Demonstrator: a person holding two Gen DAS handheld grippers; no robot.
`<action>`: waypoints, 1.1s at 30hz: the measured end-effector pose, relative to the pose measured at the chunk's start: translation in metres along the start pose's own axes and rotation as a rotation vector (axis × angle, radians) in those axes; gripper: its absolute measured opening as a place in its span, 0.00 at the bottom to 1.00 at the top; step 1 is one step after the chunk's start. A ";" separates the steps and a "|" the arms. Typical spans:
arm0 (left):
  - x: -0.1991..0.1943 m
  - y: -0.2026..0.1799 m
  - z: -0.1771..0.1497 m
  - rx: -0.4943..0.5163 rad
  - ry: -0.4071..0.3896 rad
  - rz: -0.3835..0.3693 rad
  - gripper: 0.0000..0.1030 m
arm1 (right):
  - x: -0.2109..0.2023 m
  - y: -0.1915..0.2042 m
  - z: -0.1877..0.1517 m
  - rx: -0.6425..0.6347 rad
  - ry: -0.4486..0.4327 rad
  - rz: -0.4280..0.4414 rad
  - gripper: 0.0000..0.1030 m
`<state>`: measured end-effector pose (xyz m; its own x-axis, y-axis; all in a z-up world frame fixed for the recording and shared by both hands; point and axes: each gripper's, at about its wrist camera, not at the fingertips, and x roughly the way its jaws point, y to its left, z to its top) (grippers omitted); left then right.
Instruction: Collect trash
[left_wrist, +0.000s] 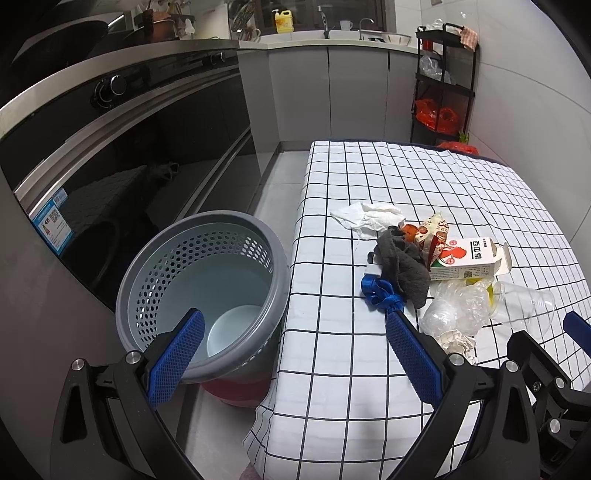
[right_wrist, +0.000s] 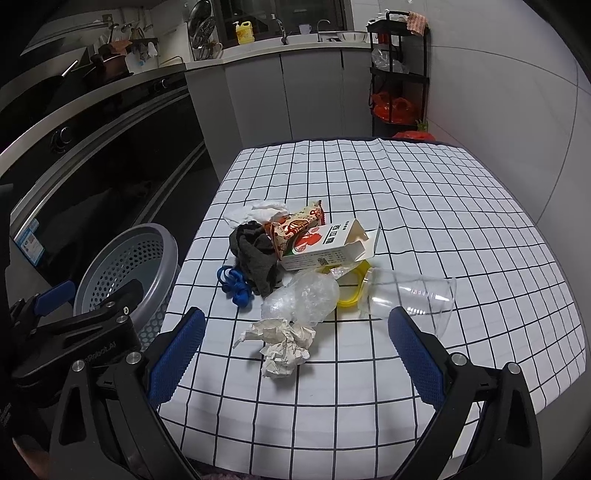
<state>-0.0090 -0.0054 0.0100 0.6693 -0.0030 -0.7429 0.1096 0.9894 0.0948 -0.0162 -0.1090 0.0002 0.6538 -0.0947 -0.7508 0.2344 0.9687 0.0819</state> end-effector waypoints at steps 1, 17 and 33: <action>0.000 0.000 0.000 -0.001 0.000 0.000 0.94 | 0.000 0.000 0.000 0.000 -0.001 -0.001 0.92; 0.004 0.002 -0.003 -0.008 0.000 0.003 0.94 | 0.004 0.002 0.001 -0.009 0.004 0.006 0.92; 0.006 0.002 -0.002 -0.008 -0.001 0.005 0.94 | 0.005 0.002 0.003 -0.012 0.007 0.022 0.92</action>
<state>-0.0064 -0.0028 0.0047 0.6704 0.0019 -0.7420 0.1005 0.9906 0.0933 -0.0102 -0.1086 -0.0011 0.6533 -0.0722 -0.7536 0.2118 0.9731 0.0905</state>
